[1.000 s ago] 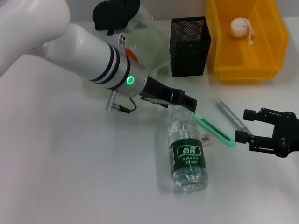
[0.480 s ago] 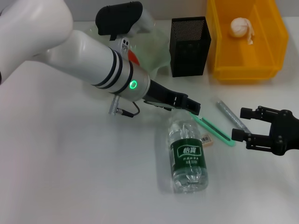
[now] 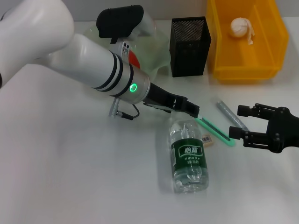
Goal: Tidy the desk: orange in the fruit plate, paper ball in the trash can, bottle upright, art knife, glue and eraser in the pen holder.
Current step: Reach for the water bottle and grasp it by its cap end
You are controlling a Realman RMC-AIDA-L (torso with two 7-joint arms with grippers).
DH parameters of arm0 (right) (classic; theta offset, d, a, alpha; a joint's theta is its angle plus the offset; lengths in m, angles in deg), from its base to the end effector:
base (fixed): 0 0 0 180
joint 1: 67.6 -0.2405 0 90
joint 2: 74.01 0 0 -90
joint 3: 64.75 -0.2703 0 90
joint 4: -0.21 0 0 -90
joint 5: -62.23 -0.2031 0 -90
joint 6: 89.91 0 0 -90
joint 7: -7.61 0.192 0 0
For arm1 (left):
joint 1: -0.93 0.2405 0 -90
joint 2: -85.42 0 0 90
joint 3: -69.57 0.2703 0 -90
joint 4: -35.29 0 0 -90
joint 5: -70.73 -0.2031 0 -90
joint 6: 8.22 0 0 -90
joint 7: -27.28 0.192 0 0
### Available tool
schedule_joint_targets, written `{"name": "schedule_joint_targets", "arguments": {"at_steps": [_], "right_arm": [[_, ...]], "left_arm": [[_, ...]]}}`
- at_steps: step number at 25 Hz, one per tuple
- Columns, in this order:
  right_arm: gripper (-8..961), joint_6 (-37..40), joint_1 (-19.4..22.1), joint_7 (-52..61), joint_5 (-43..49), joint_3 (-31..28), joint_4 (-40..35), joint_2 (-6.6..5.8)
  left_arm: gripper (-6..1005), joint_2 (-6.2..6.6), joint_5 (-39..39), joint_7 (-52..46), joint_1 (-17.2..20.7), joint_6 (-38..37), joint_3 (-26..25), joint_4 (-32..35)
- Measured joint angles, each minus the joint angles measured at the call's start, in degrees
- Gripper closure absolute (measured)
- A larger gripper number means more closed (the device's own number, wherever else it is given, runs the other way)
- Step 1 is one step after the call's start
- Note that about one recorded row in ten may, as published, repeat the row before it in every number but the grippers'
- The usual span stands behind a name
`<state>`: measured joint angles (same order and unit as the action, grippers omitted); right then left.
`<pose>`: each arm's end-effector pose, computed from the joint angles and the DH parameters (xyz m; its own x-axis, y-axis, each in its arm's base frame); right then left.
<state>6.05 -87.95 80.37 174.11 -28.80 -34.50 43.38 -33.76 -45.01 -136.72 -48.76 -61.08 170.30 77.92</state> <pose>0.2960 0.2915 -0.0312 0.7197 -0.3727 -0.5858 -0.5358 -0.8348 -0.1270 -0.1525 0.3939 -0.1731 0.5220 0.8480 0.0919 0.8417 -0.4946 -0.2166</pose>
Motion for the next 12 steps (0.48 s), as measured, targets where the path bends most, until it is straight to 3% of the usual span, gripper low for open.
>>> {"name": "schedule_joint_targets", "arguments": {"at_steps": [5,10,12], "right_arm": [[169,0.0,-0.04,0.0,-0.02,-0.6,-0.01,0.03],[169,0.01,0.23,0.0,-0.07,-5.28,0.04,0.05],[169,0.05,0.34,0.0,-0.09,-6.62,0.23,0.09]], "left_arm": [[302,0.0,0.01,0.4,0.17,0.12,0.1,0.0],[311,0.0,0.01,0.79,0.36,0.62,0.09,0.01],[379,0.0,0.09,1.18,0.52,0.73,0.09,0.0]]}}
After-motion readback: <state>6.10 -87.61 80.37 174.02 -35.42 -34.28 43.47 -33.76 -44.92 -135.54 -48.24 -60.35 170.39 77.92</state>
